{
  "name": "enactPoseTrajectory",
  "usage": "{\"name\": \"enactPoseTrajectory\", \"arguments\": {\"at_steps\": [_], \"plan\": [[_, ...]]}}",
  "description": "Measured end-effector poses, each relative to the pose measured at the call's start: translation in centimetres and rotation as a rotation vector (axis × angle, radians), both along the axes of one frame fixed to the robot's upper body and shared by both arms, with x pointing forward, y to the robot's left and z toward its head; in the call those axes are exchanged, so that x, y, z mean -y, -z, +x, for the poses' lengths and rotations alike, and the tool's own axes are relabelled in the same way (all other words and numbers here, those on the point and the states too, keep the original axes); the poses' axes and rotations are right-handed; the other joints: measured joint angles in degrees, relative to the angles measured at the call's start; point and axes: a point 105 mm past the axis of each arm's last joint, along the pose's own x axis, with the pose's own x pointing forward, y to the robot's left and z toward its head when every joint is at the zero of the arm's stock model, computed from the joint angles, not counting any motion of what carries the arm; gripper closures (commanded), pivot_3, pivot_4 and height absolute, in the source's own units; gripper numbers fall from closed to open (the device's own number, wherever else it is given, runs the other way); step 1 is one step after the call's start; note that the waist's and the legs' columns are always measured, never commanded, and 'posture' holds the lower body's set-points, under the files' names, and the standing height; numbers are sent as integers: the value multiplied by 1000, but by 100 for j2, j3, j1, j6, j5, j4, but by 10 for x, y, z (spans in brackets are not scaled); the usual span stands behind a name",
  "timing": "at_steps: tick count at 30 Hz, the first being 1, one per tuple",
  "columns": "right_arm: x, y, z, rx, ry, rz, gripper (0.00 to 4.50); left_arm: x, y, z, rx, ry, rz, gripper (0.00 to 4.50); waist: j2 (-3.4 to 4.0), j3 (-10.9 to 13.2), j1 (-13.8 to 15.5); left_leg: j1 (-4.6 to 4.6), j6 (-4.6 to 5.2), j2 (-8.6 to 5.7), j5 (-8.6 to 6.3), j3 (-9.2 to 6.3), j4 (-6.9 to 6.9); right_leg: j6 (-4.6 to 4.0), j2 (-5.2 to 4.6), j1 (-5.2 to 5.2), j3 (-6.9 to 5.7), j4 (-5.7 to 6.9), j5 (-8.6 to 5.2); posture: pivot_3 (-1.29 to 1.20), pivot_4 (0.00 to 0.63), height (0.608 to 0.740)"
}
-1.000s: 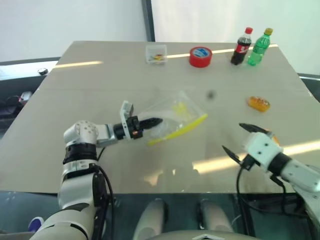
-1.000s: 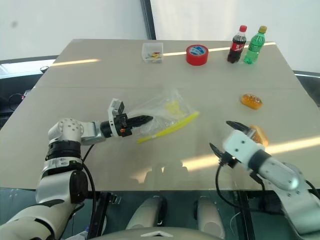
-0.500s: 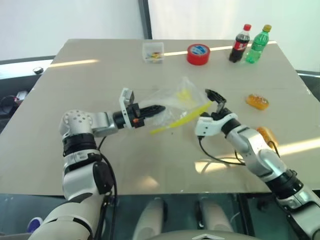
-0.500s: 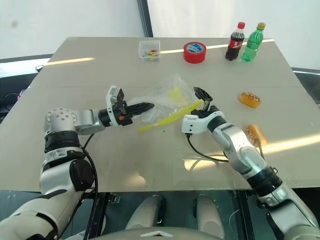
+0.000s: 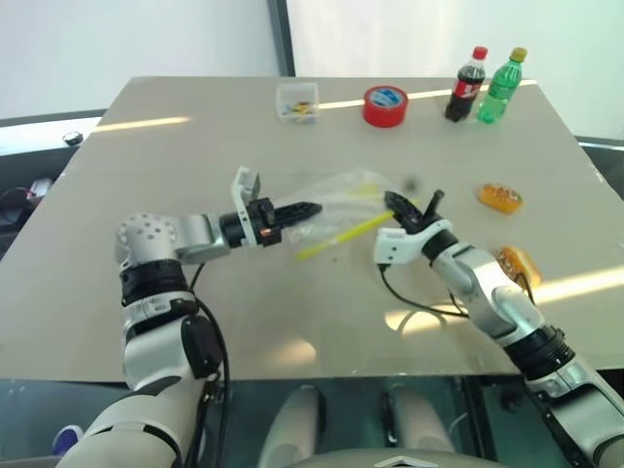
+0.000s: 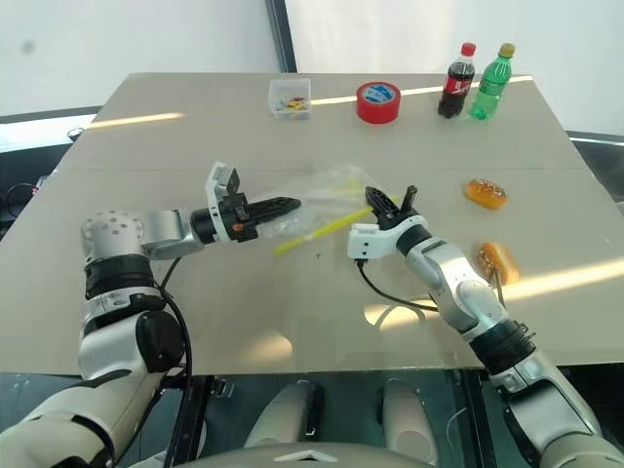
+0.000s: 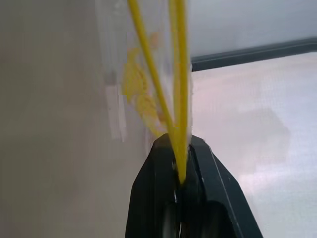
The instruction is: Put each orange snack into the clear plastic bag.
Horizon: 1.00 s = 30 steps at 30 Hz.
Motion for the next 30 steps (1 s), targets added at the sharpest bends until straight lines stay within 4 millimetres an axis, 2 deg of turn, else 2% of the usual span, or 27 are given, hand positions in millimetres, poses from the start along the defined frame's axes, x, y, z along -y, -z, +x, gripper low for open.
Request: {"name": "enactPoseTrajectory", "arguments": {"at_steps": [2, 3, 6, 9, 12, 13, 14, 17, 21, 26, 30], "plan": [[10, -5, 6, -8, 26, 22, 4500, -5, 1, 0, 49, -38, 58, 3355, 0, 0, -6, 2, 0, 2, 0, 5, -1, 0, 0, -1, 4, 0, 0, 0, 150, 740], [16, -7, 10, -15, 43, 29, 4500, -8, 4, -1, 64, -55, 83, 2877, 0, 0, -4, 2, 0, 2, 0, 5, -2, 0, 0, -1, 5, 0, 0, 0, 150, 740], [29, -11, 18, -52, 68, 53, 4500, -21, 10, 0, 196, -130, 271, 2748, 0, 1, -19, 3, 0, 8, 0, 11, -9, -1, 1, -3, 11, -2, 1, 0, 150, 740], [50, -15, 29, -113, 118, 56, 4500, -33, 0, -1, 559, -171, 626, 2748, 0, 4, -1, 3, -1, 11, 0, 21, -21, -4, -1, -6, 17, -12, 2, 0, 150, 740], [54, -20, 37, -156, 126, 72, 4500, -22, -15, -8, 978, -122, 885, 2748, 3, 5, 16, 7, 0, 10, -1, 31, -26, -4, -6, -5, 25, -16, 2, 0, 150, 740], [52, -22, 40, -174, 123, 83, 4500, -12, -16, -14, 1108, -83, 936, 2748, 3, 5, 18, 7, 0, 10, -1, 34, -26, -4, -6, -5, 29, -17, 2, 0, 150, 740], [48, -28, 44, -186, 118, 94, 4500, 14, -9, -28, 1267, 20, 951, 2748, 3, 5, 33, 4, 2, 10, -2, 34, -25, -4, -7, -6, 28, -17, 2, 0, 150, 740], [42, -33, 46, -195, 105, 111, 4500, 28, -1, -37, 1364, 79, 972, 2748, 3, 6, 34, 2, 6, 12, -3, 32, -25, -4, -2, -9, 26, -15, 2, 0, 150, 740], [36, -27, 48, -256, 109, 149, 4500, 45, 10, -41, 1418, 94, 995, 2748, 3, 6, 20, 1, 32, 9, -17, 33, -18, -3, 2, -9, 25, -8, 2, 0, 150, 740], [32, -29, 49, -283, 112, 151, 4500, 47, 6, -27, 1432, -11, 1090, 2748, 3, 6, 13, 1, 33, 2, -17, 29, -15, -3, 7, -8, 19, -5, 2, 0, 150, 740], [31, -29, 48, -287, 109, 146, 4500, 50, 4, -25, 1460, -30, 1108, 2748, 3, 6, 2, 1, 32, 3, -17, 29, -15, -3, 7, -8, 20, -7, 2, 0, 150, 740]]}}
